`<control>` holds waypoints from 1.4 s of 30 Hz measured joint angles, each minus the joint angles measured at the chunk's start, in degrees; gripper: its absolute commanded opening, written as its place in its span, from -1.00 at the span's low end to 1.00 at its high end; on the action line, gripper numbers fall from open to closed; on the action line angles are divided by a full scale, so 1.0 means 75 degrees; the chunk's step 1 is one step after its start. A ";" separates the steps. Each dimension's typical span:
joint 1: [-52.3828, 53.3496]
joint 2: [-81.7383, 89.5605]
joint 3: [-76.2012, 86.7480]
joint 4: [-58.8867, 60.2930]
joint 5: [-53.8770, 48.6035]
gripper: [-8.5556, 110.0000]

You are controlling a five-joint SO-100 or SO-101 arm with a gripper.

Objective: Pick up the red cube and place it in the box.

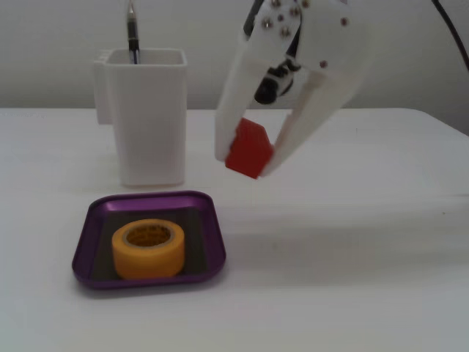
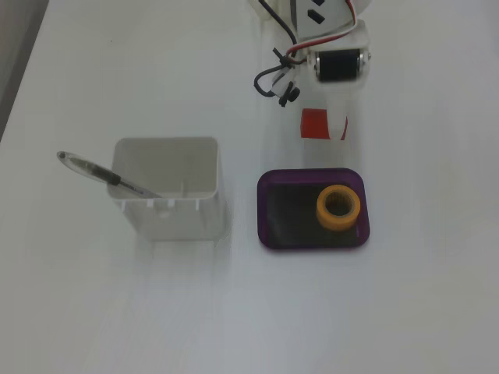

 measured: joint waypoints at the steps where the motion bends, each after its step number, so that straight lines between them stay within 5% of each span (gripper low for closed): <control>1: 0.0023 0.0082 0.0000 -0.0281 -0.0363 -0.87; 15: 0.0586 -0.1289 0.0035 -0.2965 -0.1465 -0.87; 42: 0.1055 -0.2566 0.0023 -0.3094 -0.1465 -0.81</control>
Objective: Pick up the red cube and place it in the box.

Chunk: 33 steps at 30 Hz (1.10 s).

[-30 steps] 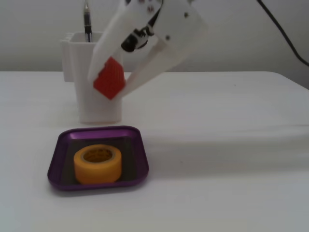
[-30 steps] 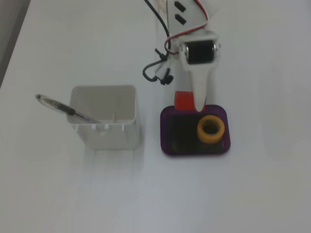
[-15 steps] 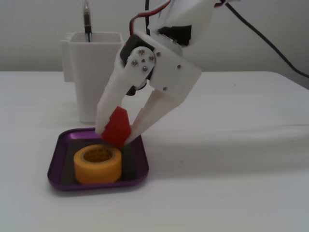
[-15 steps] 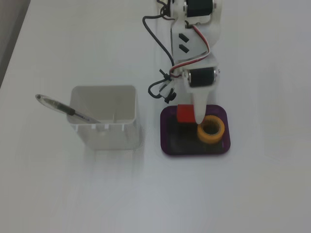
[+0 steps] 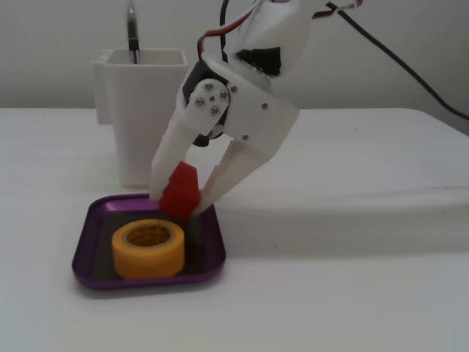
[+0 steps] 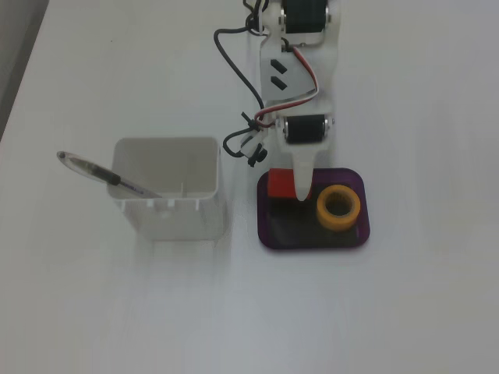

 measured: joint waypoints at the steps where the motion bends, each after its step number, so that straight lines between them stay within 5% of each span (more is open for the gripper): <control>1: 0.0000 0.0000 0.0000 0.0000 0.0000 -0.78; 17: -0.0047 0.0961 0.0000 0.0691 0.0000 -0.63; 33: 0.0000 0.7359 0.1582 0.2086 0.0527 -0.64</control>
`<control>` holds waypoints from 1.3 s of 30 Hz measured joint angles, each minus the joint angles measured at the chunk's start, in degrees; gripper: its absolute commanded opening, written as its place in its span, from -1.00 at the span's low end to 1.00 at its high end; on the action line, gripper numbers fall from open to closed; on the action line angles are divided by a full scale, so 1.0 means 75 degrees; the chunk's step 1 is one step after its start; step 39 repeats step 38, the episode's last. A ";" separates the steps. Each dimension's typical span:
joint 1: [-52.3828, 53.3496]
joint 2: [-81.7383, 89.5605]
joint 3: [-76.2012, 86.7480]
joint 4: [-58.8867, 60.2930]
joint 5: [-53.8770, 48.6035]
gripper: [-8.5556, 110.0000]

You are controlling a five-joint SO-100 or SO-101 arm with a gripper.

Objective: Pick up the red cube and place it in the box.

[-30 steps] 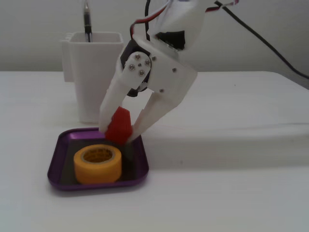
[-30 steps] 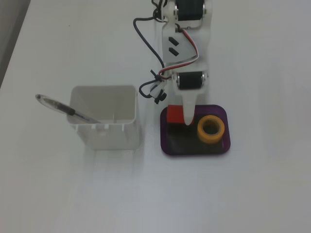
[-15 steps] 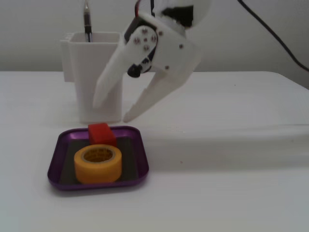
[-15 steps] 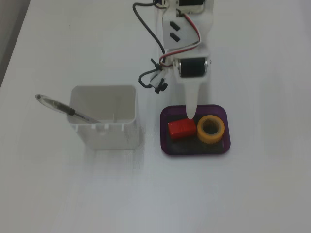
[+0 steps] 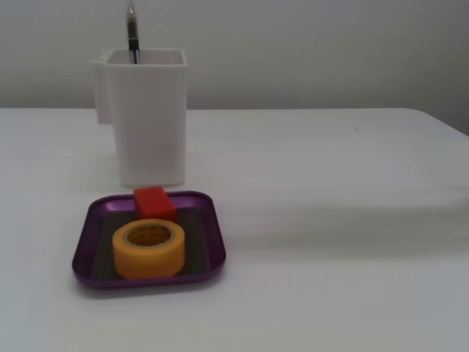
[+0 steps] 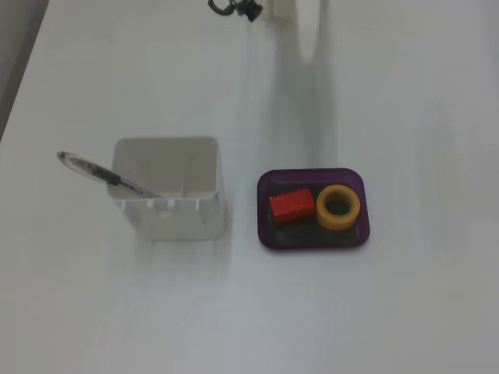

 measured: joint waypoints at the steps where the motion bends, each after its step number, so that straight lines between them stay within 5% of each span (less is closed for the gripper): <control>1: 0.0000 0.0469 0.0363 0.0035 0.0023 -0.64; 19: 0.0047 0.6809 0.7207 0.1125 0.0035 -0.63; 26: 0.0023 0.6926 0.7793 0.1219 0.0059 -0.65; 31: 0.0023 0.6926 0.7875 0.1500 0.0129 -0.88; 39: 0.0023 0.6926 0.8285 0.1617 0.0844 -0.86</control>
